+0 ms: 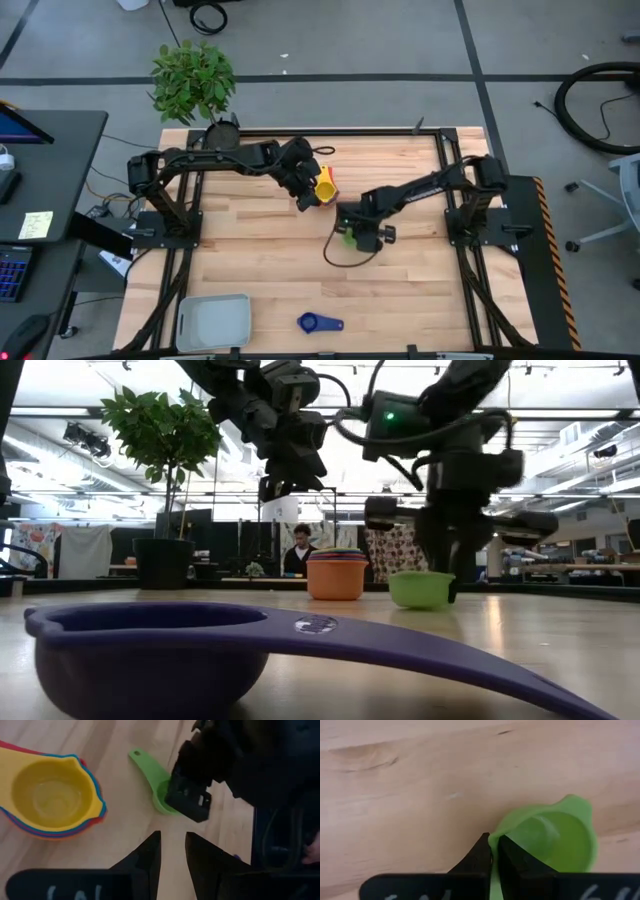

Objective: Nest measuring cups in basket
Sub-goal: Stack the green measuring cup on top of the yellow measuring cup

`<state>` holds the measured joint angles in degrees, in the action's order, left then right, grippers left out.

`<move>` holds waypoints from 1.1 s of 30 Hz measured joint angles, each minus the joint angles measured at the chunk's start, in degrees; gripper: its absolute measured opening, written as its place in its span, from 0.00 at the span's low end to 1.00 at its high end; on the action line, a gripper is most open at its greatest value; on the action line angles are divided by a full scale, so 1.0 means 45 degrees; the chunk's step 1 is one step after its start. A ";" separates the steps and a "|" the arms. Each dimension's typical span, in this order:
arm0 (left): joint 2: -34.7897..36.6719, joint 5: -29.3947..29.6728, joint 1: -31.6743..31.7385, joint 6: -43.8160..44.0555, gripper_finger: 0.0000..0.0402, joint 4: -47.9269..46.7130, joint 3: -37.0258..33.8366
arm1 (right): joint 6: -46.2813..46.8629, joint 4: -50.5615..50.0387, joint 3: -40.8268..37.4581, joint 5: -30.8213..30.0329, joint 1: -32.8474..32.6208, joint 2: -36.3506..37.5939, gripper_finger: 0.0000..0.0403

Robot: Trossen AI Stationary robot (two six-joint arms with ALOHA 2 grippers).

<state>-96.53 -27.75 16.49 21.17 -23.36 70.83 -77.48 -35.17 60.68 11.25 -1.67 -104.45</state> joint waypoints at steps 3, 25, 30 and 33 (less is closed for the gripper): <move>0.0000 -0.0009 0.0015 0.0000 0.23 -0.0003 0.0000 | -0.0068 0.0258 -0.0347 -0.0655 -0.0372 0.0010 0.04; 0.0000 -0.0053 0.0010 0.0049 0.23 -0.0018 0.0010 | 0.4471 0.0413 0.0387 0.0744 -0.0821 -0.0145 0.27; 0.0000 -0.0053 0.0010 0.0039 0.23 -0.0018 0.0015 | 0.4484 -0.0752 0.1384 0.0425 -0.0807 -0.0140 0.25; 0.0000 -0.0053 0.0010 0.0005 0.23 -0.0018 0.0019 | 0.4583 -0.1236 0.2025 0.0541 -0.0826 -0.0121 0.24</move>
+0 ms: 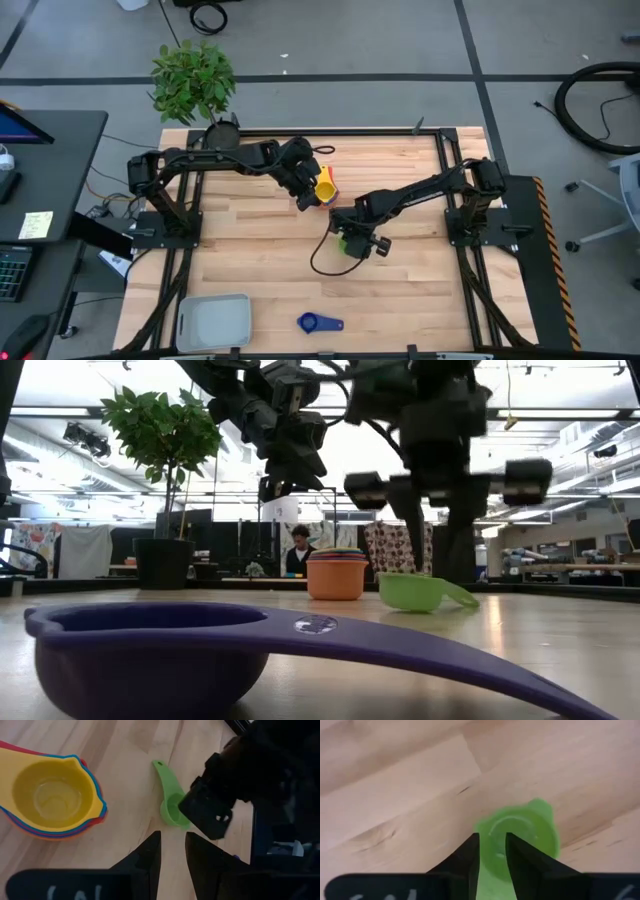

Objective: Nest measuring cups in basket
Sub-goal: Stack the green measuring cup on top of the yellow measuring cup

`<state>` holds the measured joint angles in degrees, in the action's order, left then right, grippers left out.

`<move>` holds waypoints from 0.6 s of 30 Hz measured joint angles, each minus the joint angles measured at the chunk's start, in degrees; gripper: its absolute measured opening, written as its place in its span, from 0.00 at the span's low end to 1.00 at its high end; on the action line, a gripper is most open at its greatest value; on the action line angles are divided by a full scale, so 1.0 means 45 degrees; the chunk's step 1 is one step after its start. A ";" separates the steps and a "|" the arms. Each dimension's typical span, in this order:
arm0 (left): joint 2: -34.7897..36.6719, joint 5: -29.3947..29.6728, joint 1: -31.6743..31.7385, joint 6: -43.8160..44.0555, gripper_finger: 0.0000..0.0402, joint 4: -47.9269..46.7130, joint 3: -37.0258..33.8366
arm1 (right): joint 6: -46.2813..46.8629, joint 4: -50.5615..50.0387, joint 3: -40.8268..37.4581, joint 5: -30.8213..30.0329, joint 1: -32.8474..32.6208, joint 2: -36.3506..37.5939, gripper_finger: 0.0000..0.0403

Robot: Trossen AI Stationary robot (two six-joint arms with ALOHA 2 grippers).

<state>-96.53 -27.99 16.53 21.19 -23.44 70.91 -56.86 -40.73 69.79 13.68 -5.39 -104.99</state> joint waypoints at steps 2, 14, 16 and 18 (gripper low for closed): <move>0.0000 0.0000 0.0000 -0.0001 0.23 0.0000 0.0000 | 0.0305 -0.0373 0.0371 0.0072 0.0000 0.0005 0.23; 0.0000 -0.0185 -0.0005 -0.0665 0.23 -0.0404 0.0000 | 0.2386 -0.4961 0.3377 0.0434 -0.0114 0.0019 0.23; 0.0000 -0.0189 -0.0005 -0.0665 0.23 -0.0401 0.0000 | 0.3184 -0.5621 0.3764 0.0545 -0.0194 0.0028 0.23; 0.0000 -0.0189 -0.0011 -0.0665 0.23 -0.0397 0.0000 | 0.4027 -0.6527 0.4070 0.0558 -0.0252 0.0029 0.23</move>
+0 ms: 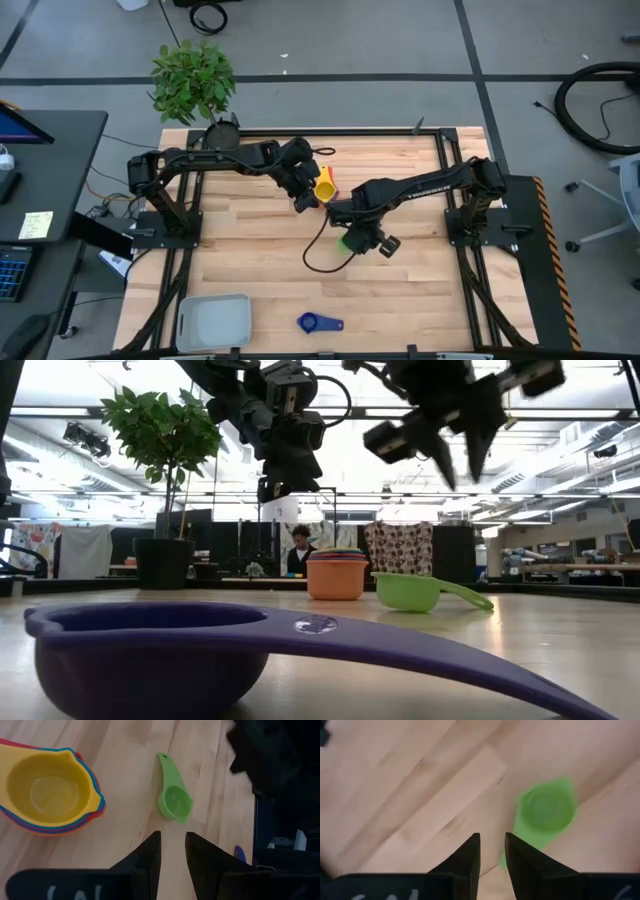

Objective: Nest measuring cups in basket
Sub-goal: Stack the green measuring cup on top of the yellow measuring cup

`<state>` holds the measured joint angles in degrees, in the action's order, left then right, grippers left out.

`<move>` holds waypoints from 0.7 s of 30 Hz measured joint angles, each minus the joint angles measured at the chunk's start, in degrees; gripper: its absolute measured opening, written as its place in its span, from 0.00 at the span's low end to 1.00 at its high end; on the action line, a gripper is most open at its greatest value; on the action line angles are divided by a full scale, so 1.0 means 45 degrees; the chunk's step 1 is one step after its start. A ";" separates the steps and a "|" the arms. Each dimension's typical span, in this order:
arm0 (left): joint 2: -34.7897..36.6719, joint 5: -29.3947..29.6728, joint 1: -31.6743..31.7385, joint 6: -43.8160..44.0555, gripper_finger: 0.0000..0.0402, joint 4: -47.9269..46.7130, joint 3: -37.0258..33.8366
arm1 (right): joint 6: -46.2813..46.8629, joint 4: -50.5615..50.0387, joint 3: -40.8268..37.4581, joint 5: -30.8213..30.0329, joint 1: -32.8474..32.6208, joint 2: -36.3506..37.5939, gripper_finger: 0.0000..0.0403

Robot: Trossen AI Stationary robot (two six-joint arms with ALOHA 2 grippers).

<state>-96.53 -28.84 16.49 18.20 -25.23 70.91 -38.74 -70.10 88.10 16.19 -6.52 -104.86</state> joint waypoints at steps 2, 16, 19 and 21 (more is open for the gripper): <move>0.0000 0.0005 -0.0027 0.0005 0.23 0.0004 0.0000 | 0.0785 -0.0902 0.0191 0.0013 -0.0026 0.0007 0.23; 0.0000 0.1362 -0.1096 0.1461 0.23 0.0324 0.0000 | 0.6283 -0.4387 0.0212 0.3438 -0.0298 0.0467 0.18; -0.0005 0.2503 -0.1529 0.1477 0.23 0.0347 0.0000 | 0.6276 -0.4417 0.0212 0.3435 -0.0542 0.1093 0.17; -0.0010 0.2954 -0.1807 0.1475 0.23 0.0465 0.0000 | 0.6342 -0.4402 0.0212 0.3437 -0.0680 0.1685 0.17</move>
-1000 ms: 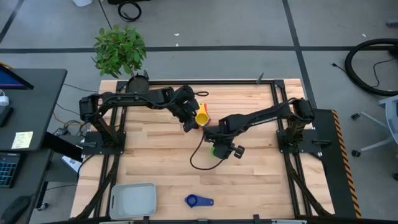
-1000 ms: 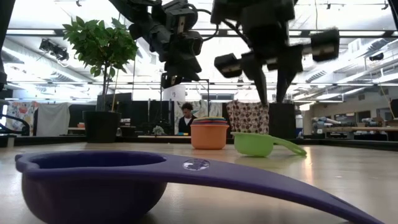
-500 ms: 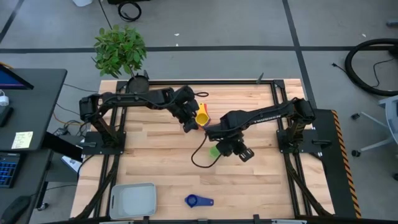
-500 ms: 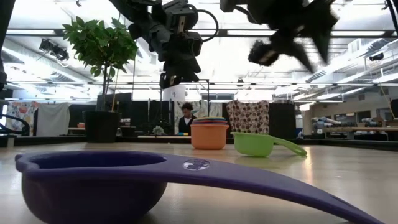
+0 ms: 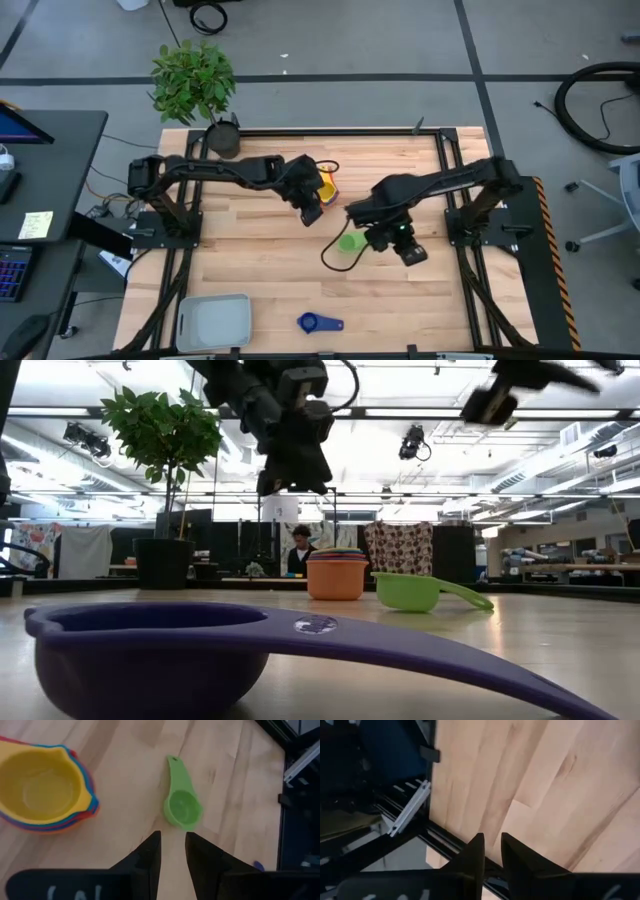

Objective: Nest measuring cups in basket
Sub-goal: Stack the green measuring cup on top of the yellow measuring cup

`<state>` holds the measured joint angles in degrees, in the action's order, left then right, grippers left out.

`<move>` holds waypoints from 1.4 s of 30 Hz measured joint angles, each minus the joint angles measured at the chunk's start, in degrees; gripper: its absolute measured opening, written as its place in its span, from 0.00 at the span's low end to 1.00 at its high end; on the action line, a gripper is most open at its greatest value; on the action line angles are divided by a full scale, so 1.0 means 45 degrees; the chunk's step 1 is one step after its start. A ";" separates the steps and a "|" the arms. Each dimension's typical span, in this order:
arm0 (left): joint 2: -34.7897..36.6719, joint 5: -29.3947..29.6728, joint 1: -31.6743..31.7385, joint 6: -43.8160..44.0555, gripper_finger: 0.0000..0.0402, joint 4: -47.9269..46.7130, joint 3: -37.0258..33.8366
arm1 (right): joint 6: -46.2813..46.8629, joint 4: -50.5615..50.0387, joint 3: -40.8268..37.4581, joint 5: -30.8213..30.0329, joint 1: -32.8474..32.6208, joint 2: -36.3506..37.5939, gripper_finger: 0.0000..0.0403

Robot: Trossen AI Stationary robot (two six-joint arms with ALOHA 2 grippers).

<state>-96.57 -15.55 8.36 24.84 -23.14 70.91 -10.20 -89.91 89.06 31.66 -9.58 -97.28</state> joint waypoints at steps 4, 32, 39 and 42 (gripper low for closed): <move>-0.0005 0.0360 -0.0427 0.0225 0.23 0.0623 0.0000 | 0.0718 0.0086 0.0000 -0.0282 -0.0176 0.1433 0.17; -0.0395 0.2509 -0.1008 0.1001 0.01 -0.7371 0.5397 | 0.1987 0.3192 0.0005 -0.3829 -0.0190 0.8315 0.17; -0.0891 0.0618 -0.1177 0.0899 0.06 -0.6992 0.5979 | 0.1138 0.3195 0.0005 -0.3827 -0.0190 0.8717 0.17; -0.1091 0.0428 -0.1261 0.0442 0.10 -0.6678 0.5979 | 0.0915 0.3195 0.0005 -0.3820 -0.0188 0.8797 0.17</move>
<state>-101.49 -13.62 2.68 26.83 -53.19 97.82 -6.08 -75.53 89.08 14.47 -10.42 -57.69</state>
